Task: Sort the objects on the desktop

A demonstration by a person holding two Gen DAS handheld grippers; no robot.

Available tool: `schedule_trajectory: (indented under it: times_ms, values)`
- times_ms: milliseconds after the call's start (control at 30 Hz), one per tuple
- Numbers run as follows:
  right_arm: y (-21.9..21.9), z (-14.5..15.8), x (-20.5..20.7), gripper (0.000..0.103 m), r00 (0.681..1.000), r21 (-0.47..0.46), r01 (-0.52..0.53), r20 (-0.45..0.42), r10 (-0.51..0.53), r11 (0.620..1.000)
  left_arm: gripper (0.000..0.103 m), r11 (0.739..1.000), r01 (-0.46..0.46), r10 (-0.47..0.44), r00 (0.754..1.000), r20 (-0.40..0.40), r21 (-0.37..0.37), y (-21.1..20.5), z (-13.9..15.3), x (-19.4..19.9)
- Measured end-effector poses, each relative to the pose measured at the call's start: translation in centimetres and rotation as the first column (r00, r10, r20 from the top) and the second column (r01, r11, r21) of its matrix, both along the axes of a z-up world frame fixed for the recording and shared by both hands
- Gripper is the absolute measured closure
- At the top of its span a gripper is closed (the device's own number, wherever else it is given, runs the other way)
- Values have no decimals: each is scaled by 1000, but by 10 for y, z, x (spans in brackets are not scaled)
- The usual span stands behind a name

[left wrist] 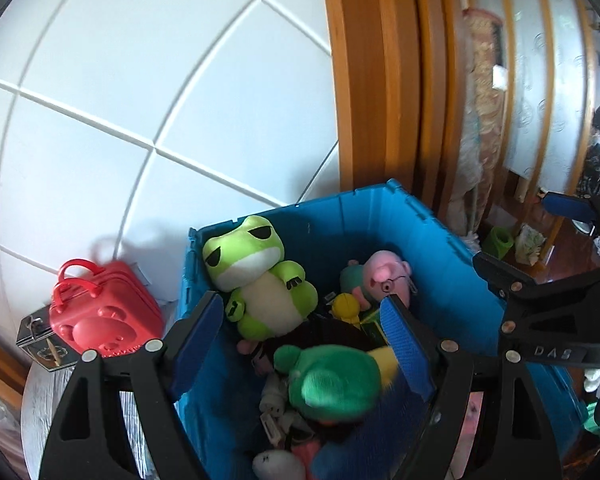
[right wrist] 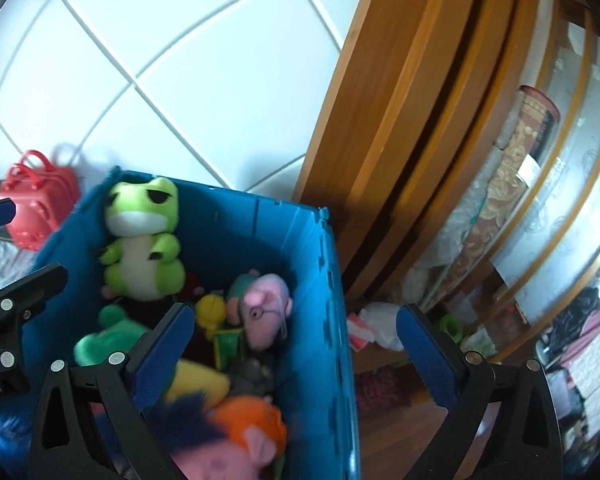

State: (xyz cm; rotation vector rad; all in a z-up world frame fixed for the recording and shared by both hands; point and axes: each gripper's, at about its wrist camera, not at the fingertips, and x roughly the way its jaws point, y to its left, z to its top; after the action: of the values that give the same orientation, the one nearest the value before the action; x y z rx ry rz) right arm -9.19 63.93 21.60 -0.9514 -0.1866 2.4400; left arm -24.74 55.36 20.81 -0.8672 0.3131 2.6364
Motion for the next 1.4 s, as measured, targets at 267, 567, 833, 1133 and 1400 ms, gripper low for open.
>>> schedule_trajectory:
  times_ms: [267,567,833,1133,1400]
  values:
    - [-57,-1,85,0,994,-24,-60,-96,57,998,22,997,21,-14,996,-87,70,-43,-4,88]
    - [-108,-26,172,0,979,-98,-74,-196,54,992,3,988,57,-35,989,-146,146,-85,-18,174]
    - [-144,-41,219,0,969,-156,-81,-243,41,984,3,987,100,-80,985,-154,128,-110,-31,225]
    - [-174,-59,246,0,978,-163,-18,-210,-17,986,3,984,79,-63,992,-105,159,-147,-44,258]
    - [-193,-59,268,0,976,-166,6,-212,-41,986,3,979,99,-85,992,-89,178,-161,-46,277]
